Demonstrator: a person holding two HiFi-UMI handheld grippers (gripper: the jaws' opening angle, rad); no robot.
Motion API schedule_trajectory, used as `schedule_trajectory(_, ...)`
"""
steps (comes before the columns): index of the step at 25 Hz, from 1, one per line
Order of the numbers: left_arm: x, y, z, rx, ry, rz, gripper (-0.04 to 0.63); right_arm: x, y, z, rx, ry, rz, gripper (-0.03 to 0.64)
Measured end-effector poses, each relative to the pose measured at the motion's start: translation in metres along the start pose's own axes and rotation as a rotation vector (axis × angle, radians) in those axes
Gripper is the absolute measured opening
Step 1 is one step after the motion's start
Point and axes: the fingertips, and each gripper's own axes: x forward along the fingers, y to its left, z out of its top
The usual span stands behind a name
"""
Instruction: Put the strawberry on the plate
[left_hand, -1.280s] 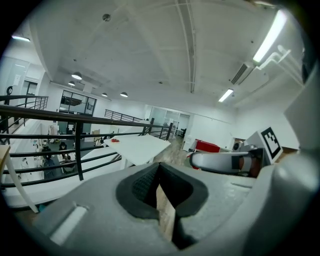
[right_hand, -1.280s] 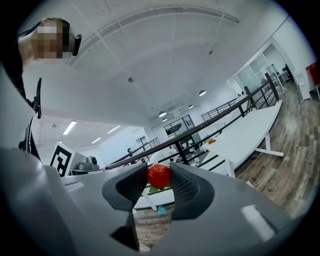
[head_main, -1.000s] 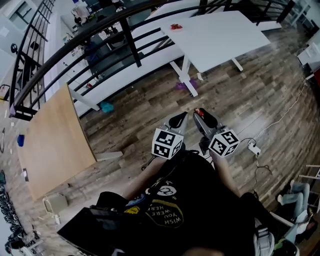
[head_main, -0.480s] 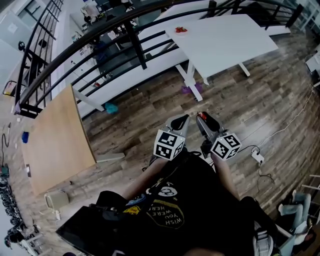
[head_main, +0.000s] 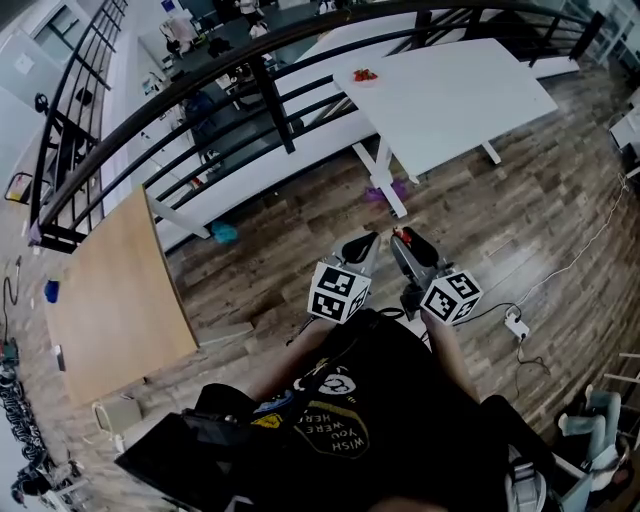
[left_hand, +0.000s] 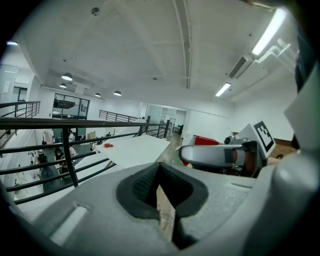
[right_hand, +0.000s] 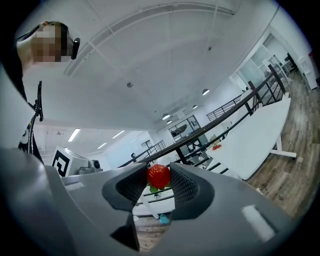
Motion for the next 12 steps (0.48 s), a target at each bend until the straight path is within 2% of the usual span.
schedule_trajectory(5,0.008,0.020,0.016,0.015,-0.026,-0.019,0.002,0.024,-0.003,0.009,-0.020,-0.002,-0.009,0.140)
schedule_trajectory(12,0.001,0.042,0.011,0.014,-0.014,-0.036,0.002,0.052,0.002,0.003,0.000,-0.013,-0.012,0.140)
